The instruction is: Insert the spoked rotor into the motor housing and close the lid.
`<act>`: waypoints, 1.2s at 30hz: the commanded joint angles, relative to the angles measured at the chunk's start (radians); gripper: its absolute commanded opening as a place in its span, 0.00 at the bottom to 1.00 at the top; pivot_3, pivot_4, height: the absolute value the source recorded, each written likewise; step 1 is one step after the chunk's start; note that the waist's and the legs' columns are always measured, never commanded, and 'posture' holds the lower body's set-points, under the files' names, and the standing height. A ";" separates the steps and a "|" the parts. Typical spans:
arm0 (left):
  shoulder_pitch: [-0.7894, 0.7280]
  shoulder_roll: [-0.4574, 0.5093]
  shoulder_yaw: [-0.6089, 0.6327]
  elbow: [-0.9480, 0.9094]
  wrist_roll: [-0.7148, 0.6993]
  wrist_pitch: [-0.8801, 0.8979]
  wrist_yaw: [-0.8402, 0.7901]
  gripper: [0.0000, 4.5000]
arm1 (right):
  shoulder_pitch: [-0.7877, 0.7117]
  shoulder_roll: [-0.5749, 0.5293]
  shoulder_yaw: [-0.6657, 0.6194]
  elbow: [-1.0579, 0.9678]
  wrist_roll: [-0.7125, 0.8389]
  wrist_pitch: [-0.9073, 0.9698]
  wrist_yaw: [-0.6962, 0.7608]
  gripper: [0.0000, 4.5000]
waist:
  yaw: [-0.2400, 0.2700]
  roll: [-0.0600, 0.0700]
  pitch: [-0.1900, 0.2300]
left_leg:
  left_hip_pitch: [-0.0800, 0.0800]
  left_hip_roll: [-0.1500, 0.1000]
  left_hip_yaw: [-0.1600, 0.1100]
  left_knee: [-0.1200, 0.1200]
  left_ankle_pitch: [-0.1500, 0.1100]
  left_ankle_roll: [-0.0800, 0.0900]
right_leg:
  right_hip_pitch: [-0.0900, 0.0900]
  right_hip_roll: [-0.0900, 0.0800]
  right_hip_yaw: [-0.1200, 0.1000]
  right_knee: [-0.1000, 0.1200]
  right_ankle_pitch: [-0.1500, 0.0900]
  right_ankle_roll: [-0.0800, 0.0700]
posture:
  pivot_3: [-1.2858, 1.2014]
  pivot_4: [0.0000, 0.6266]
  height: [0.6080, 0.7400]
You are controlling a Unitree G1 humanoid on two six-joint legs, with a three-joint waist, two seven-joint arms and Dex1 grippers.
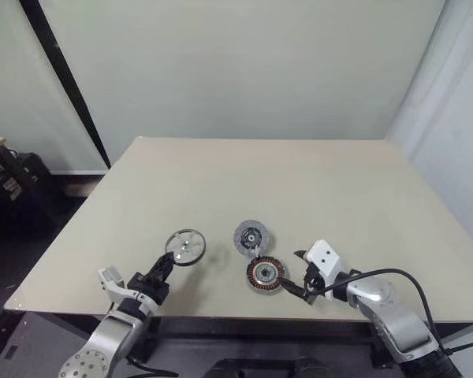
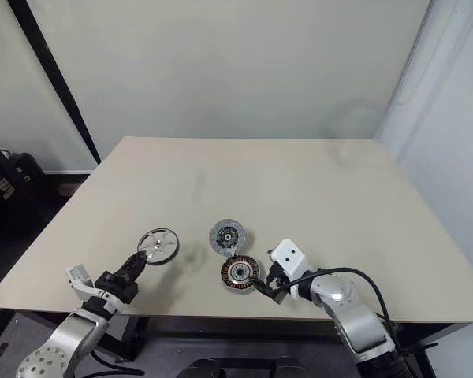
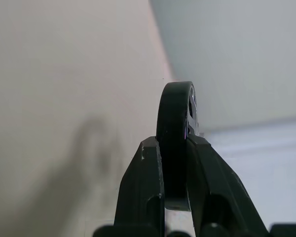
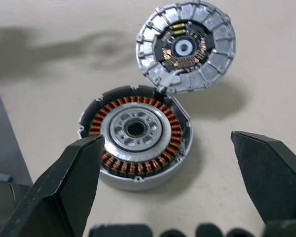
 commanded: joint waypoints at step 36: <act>-0.191 -0.017 -0.349 0.143 0.181 0.145 -0.058 0.06 | 0.111 -0.063 -0.063 -0.082 0.036 0.031 -0.026 1.00 | 0.000 0.000 0.000 | -0.001 0.000 0.001 0.000 0.000 0.000 | -0.001 0.000 0.000 0.000 0.000 0.000 | 0.52 0.00 1.00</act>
